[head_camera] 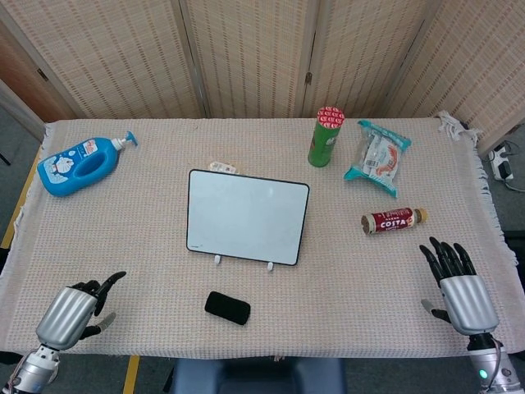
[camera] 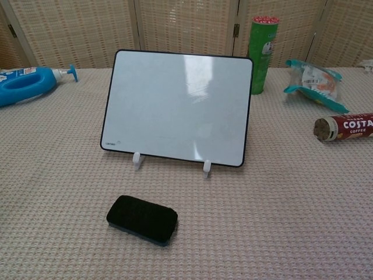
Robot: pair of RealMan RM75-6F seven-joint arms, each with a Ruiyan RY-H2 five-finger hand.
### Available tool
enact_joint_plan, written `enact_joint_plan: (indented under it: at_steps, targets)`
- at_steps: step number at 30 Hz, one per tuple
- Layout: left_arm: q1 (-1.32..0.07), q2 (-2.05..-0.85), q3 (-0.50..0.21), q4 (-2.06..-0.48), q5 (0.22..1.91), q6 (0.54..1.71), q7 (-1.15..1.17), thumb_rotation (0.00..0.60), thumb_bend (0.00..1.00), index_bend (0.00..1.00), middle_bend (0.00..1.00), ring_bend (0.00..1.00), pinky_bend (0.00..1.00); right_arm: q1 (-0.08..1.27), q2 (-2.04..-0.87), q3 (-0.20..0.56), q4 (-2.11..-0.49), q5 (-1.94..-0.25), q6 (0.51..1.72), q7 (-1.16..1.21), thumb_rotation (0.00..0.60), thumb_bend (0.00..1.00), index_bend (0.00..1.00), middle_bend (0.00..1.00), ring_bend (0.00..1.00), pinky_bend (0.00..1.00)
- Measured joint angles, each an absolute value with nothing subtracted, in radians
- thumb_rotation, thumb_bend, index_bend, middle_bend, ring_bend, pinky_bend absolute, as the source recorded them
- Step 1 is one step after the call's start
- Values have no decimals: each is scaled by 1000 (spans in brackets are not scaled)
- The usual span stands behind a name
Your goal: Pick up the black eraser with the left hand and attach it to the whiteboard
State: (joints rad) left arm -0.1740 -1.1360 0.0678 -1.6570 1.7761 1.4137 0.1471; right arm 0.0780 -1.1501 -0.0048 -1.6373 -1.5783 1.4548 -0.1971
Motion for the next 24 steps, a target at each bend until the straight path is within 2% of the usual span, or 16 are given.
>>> enact_joint_plan:
  at_steps: [9, 24]
  targets:
    - [-275, -1140, 62, -1782, 1704, 1187, 280, 600, 246, 280, 1000, 897, 1000, 80, -1135, -9, -1645, -1582, 1446, -182, 600, 154, 0, 0, 0, 0]
    - [-393, -1296, 24, -1810, 1609, 1022, 418, 600, 253, 300, 1000, 904, 1000, 91, -1135, -11, -1649, -1566, 1413, -184, 600, 153, 0, 0, 0, 0]
